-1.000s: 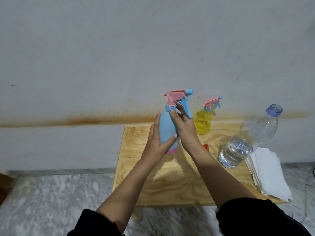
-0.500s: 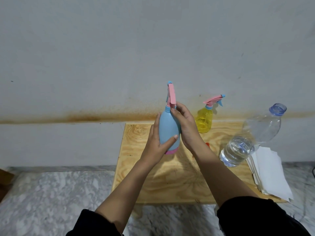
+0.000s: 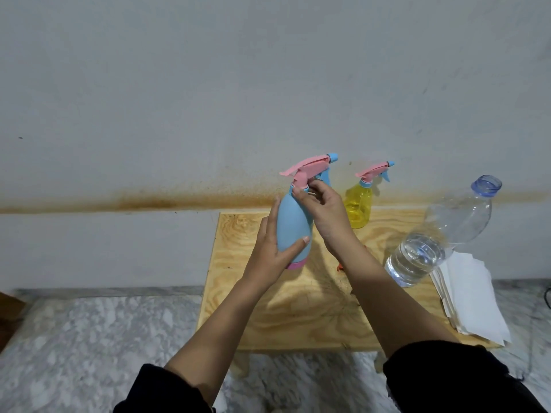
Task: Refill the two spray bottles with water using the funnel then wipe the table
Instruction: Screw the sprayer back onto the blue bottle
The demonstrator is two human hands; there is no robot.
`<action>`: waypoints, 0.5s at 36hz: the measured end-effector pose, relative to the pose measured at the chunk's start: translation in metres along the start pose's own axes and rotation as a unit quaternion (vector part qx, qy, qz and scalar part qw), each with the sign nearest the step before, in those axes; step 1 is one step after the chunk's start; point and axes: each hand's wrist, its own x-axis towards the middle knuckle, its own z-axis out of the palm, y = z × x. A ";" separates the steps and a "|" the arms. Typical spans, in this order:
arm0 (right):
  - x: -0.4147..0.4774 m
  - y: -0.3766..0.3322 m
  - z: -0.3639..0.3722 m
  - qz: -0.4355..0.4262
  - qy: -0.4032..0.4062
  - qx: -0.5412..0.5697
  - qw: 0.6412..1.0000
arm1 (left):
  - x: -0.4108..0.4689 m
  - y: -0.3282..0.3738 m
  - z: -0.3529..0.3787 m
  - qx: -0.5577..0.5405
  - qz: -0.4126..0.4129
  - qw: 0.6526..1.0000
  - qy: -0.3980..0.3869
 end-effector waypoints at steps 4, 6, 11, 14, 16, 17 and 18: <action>-0.003 0.002 0.003 -0.019 0.001 -0.039 0.999 | -0.005 0.000 0.002 0.033 -0.007 0.999 0.028; -0.004 0.002 0.006 -0.027 -0.007 -0.064 0.998 | -0.008 0.000 0.004 0.042 -0.009 0.998 0.041; -0.009 0.002 0.008 -0.018 -0.043 -0.046 0.998 | -0.009 -0.001 0.005 0.034 -0.009 0.998 0.058; -0.009 0.003 0.009 -0.011 -0.011 0.013 1.000 | -0.008 0.000 0.005 0.028 -0.003 0.998 0.050; -0.008 0.003 0.010 0.003 0.015 0.053 0.998 | -0.007 0.002 0.006 0.020 0.002 0.999 0.046; -0.008 0.003 0.010 0.010 0.017 0.066 0.998 | -0.007 0.003 0.006 0.014 0.003 0.999 0.046; -0.007 0.003 0.009 0.013 0.011 0.070 0.997 | -0.006 0.004 0.007 0.009 0.003 0.999 0.047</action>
